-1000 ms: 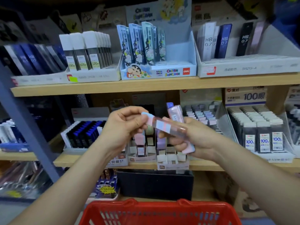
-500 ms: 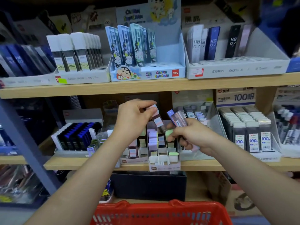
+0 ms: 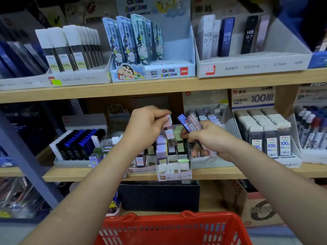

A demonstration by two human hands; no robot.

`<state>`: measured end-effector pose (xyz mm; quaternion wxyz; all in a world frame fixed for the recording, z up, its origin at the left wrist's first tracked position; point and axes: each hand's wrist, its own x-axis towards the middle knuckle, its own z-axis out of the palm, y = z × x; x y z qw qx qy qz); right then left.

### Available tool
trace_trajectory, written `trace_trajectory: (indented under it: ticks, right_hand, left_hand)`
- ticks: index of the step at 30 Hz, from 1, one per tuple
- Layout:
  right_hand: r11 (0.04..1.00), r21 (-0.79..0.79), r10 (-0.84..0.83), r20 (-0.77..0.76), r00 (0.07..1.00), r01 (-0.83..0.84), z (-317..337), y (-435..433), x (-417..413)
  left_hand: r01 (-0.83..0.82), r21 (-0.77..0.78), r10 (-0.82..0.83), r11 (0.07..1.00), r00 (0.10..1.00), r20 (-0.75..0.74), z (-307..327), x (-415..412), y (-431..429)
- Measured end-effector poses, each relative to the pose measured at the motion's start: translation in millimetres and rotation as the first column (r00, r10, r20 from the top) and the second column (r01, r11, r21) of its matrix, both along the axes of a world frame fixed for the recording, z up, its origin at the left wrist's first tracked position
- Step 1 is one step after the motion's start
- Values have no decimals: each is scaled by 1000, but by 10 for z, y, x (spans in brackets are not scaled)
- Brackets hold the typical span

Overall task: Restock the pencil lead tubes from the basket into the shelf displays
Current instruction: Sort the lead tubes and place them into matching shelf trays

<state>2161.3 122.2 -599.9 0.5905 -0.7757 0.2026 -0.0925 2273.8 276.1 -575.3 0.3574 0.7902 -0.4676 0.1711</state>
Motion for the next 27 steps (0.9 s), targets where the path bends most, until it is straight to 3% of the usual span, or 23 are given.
trace_trajectory:
  ticks: [5, 12, 18, 22, 27]
  right_hand:
    - [996, 93, 4, 38, 999, -7, -4, 9, -2]
    - [984, 178, 9, 39, 999, -16, -43, 28, -24]
    - [985, 170, 13, 44, 999, -20, -51, 28, -18]
    - [983, 181, 8, 65, 998, -19, -49, 39, -15]
    - [973, 233, -12, 87, 996, -8, -42, 37, -9]
  left_hand:
    - [-4, 166, -5, 986, 999, 51, -169, -17, -146]
    - [-82, 150, 93, 985, 993, -69, -126, 74, -181]
    - [-92, 293, 92, 952, 996, 14, -129, 113, -199]
    - [-111, 280, 126, 953, 991, -34, -222, 133, -256]
    - [-127, 316, 125, 940, 992, 27, -203, 166, -287]
